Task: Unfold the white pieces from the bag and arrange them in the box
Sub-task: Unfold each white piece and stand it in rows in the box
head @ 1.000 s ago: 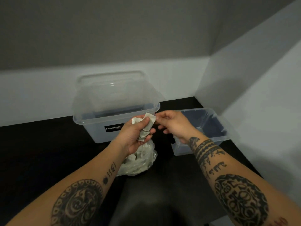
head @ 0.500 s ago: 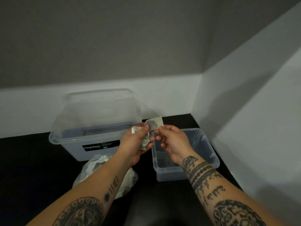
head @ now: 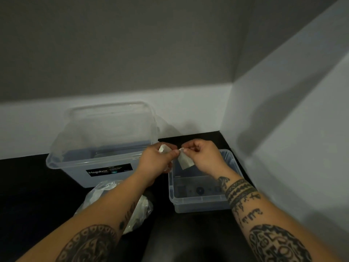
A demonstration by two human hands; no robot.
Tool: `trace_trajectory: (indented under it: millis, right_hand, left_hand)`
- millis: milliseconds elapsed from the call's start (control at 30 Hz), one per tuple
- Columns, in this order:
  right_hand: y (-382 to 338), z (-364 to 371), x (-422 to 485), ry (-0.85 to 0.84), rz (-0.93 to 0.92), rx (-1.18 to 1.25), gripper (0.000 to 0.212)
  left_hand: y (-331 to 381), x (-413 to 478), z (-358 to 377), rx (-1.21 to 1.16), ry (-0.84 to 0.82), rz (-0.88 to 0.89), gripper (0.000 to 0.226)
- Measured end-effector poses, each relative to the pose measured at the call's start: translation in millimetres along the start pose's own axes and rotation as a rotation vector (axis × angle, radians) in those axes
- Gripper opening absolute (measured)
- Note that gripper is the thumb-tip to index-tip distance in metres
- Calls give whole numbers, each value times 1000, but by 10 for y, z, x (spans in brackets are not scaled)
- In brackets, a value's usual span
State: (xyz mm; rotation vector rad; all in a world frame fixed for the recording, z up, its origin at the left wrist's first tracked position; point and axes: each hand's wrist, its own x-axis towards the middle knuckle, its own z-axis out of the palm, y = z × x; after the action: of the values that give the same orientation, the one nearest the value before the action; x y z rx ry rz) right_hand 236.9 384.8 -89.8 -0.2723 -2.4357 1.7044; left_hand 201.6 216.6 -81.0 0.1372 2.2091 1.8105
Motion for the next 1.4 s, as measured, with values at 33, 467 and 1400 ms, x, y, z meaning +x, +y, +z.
trace_trajectory:
  millis: [33,467,1400]
  right_hand:
    - [24,-12,-1,17,26,81,13]
    - [533,-24,-137,-121,288,14,8]
    - [780,464,67,-211,471,-336,5]
  left_hand:
    - [-4,4,19,-7,-4,-11,13]
    - [-383,163,29,752,28,241,16]
    - [-539,10,-66,576,112,56,38]
